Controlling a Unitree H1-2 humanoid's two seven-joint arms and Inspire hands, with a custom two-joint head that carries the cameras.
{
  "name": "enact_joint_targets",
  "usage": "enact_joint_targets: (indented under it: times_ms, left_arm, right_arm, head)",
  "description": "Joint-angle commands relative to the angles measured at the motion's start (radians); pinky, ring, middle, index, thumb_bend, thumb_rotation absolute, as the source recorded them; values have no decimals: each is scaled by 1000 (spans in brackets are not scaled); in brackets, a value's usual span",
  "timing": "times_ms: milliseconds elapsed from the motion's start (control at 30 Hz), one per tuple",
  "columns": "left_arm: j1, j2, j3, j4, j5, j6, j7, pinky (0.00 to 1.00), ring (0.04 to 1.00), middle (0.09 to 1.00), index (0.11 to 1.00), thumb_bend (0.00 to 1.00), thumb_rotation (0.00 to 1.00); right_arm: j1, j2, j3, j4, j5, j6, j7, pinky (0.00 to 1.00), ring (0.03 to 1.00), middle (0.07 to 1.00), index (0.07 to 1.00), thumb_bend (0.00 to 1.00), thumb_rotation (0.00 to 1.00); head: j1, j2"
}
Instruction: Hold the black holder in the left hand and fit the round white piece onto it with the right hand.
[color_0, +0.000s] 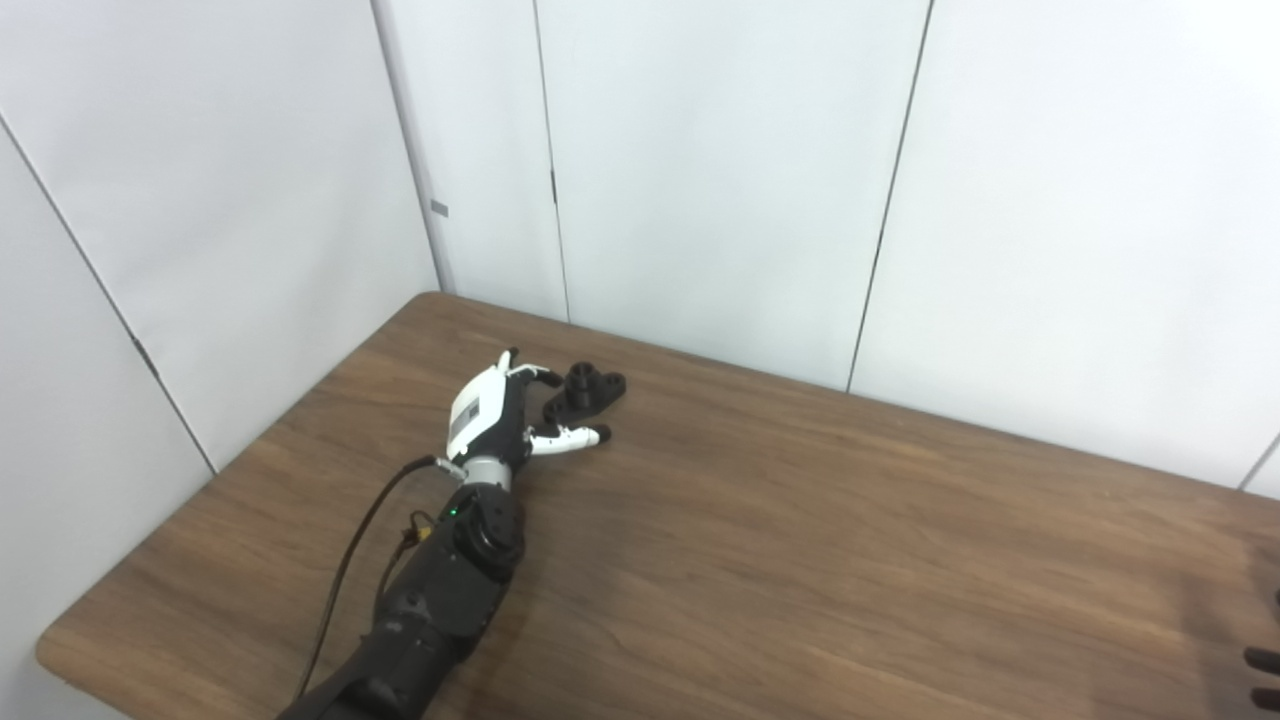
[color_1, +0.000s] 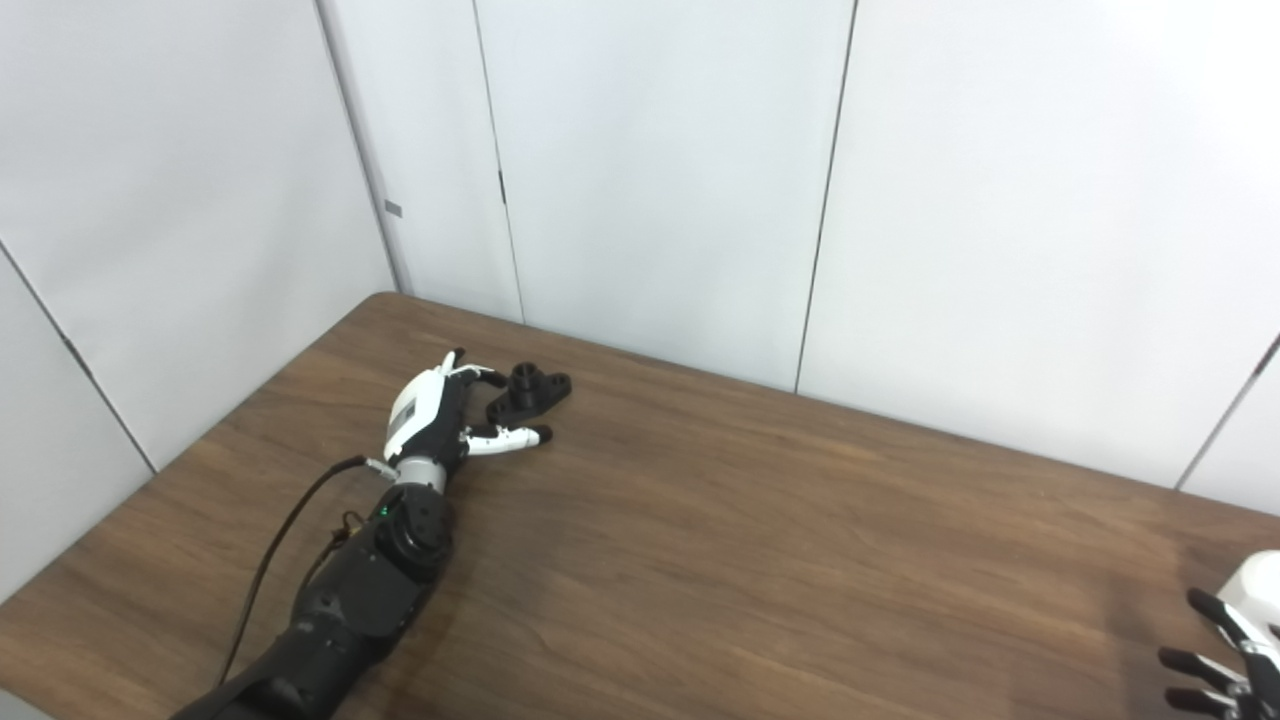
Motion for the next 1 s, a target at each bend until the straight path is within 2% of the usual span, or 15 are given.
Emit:
enact_joint_targets:
  times_ms: [0,267,367,700,967]
  left_arm:
    - [3,-23,-19,37,-31,25,-73,1000,1000,1000,710,1000,280]
    - [-10,-23,-44,61,4,52,-43,1000,1000,1000,734,1000,319]
    - [-18,-28,-43,75,5,54,-34,1000,1000,1000,743,977,290]
    - [-45,-37,-48,129,2,27,-4,998,1000,1000,737,962,262]
    - [-61,-41,-61,153,12,28,19,970,1000,1000,721,975,289]
  right_arm:
    - [-17,-19,-13,-48,3,-5,-3,631,742,924,860,666,99]
    - [-8,-20,-16,-70,8,13,6,620,740,927,863,668,119]
    - [-6,-20,-15,-69,5,4,4,616,729,923,861,671,131]
    - [4,-16,-14,-92,2,27,5,619,730,922,856,668,115]
    - [10,-18,-13,-104,1,36,7,617,731,919,855,662,119]
  head:
    - [-3,3]
    - [-7,11]
    - [-7,13]
    - [-14,23]
    - [-16,31]
